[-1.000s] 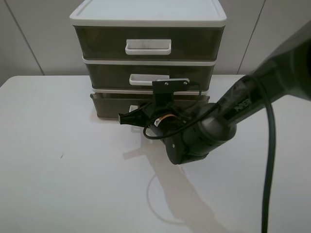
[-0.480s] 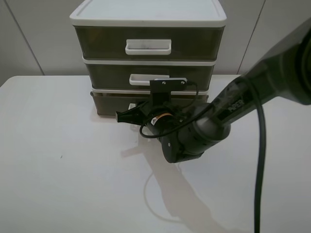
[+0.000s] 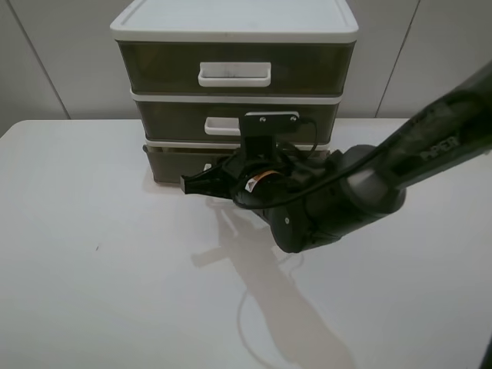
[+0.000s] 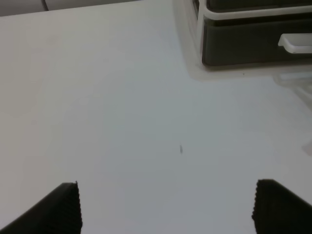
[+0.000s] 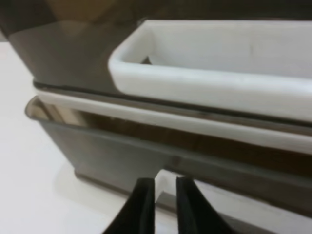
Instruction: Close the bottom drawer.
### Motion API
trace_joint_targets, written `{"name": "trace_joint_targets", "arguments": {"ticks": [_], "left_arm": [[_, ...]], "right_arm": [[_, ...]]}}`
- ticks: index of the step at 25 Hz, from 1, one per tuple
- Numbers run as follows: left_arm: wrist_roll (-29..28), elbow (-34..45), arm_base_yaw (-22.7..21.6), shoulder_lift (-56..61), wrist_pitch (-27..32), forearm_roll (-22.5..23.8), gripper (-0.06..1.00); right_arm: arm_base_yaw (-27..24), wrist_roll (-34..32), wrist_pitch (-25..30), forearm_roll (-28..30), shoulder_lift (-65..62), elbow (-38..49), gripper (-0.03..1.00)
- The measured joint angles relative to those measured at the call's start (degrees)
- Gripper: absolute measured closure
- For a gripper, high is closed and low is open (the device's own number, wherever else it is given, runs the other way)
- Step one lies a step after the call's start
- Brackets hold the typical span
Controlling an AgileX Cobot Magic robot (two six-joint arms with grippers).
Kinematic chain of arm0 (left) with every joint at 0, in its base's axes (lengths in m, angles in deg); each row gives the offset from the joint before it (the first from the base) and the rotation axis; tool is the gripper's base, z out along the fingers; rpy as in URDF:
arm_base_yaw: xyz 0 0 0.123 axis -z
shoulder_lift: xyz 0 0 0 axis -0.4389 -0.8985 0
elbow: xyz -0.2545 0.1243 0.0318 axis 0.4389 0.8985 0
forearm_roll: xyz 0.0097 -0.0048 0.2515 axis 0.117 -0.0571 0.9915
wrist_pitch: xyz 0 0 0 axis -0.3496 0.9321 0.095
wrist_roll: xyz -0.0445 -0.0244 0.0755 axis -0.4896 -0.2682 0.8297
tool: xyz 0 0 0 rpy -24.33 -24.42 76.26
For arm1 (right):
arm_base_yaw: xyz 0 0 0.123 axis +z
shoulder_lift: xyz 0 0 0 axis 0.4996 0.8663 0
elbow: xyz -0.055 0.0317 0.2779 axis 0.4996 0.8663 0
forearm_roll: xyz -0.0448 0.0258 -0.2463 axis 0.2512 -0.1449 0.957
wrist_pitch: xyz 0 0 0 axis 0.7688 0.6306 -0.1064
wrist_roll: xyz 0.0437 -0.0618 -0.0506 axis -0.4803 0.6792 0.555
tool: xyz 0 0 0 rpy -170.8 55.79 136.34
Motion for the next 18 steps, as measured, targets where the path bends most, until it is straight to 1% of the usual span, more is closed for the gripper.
{"name": "trace_joint_targets", "arguments": {"ticks": [4, 5, 7, 8, 10, 11, 12, 13, 15, 18], "left_arm": [[0.0, 0.0, 0.0, 0.0, 0.0, 0.0, 0.23], [0.0, 0.0, 0.0, 0.0, 0.0, 0.0, 0.23], [0.0, 0.0, 0.0, 0.0, 0.0, 0.0, 0.23], [0.0, 0.0, 0.0, 0.0, 0.0, 0.0, 0.23], [0.0, 0.0, 0.0, 0.0, 0.0, 0.0, 0.23], [0.0, 0.0, 0.0, 0.0, 0.0, 0.0, 0.23], [0.0, 0.0, 0.0, 0.0, 0.0, 0.0, 0.23], [0.0, 0.0, 0.0, 0.0, 0.0, 0.0, 0.23], [0.0, 0.0, 0.0, 0.0, 0.0, 0.0, 0.23], [0.0, 0.0, 0.0, 0.0, 0.0, 0.0, 0.23]], "right_arm": [[0.4, 0.0, 8.7, 1.3, -5.9, 4.1, 0.94], [0.4, 0.0, 10.5, 1.5, -7.6, 5.0, 0.93], [0.4, 0.0, 13.7, 1.5, -11.0, 7.5, 0.85], [0.4, 0.0, 15.0, 1.5, -12.7, 8.7, 0.78], [-0.4, 0.0, 16.9, 1.5, -16.5, 11.5, 0.57], [-1.1, 0.0, 17.9, 1.5, -18.2, 12.6, 0.48], [-2.5, 0.0, 19.5, 1.5, -20.4, 14.0, 0.36], [-3.7, 0.0, 21.1, 1.5, -22.1, 14.9, 0.29], [-6.9, 0.0, 26.6, 1.4, -26.0, 16.4, 0.20], [-13.3, 1.5, 36.8, 1.7, -32.6, 17.6, 0.16]]}}
